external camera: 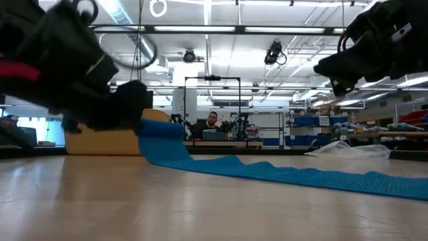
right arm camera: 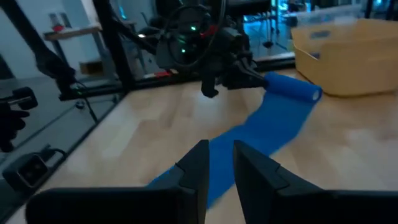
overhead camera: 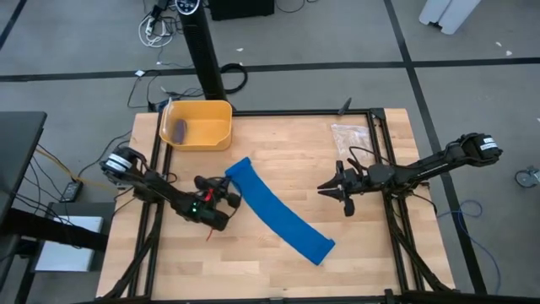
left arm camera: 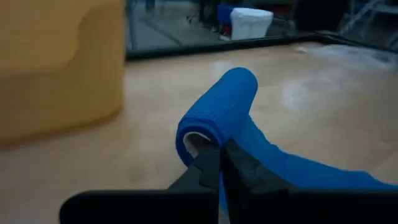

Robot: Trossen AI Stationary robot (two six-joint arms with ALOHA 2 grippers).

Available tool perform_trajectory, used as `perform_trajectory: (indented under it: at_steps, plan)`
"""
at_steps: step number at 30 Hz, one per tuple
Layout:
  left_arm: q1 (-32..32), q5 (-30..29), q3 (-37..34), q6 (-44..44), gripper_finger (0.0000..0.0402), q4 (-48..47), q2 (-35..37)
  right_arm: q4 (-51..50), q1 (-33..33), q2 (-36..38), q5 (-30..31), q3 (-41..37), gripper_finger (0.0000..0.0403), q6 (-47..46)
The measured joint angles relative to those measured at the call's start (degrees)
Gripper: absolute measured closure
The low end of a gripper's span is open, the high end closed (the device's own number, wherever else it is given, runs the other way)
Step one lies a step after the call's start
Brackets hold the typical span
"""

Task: Roll bandage
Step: Roll the blue bandage

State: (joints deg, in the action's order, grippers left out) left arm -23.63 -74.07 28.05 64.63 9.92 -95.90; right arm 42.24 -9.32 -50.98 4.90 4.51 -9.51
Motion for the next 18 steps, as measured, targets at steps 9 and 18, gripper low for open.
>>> perform_trajectory:
  at_steps: [9, 18]
  plan:
    - [-0.1, -0.6, 10.2, -45.7, 0.0396, 7.7, 9.6, -0.9, -1.0, 0.0, -2.1, 4.4, 0.0327, 0.8]
    - [-0.1, 5.8, 21.9, -78.7, 0.0396, 10.4, 20.5, -22.4, -6.3, 0.0, -1.4, 20.2, 0.0325, 6.4]
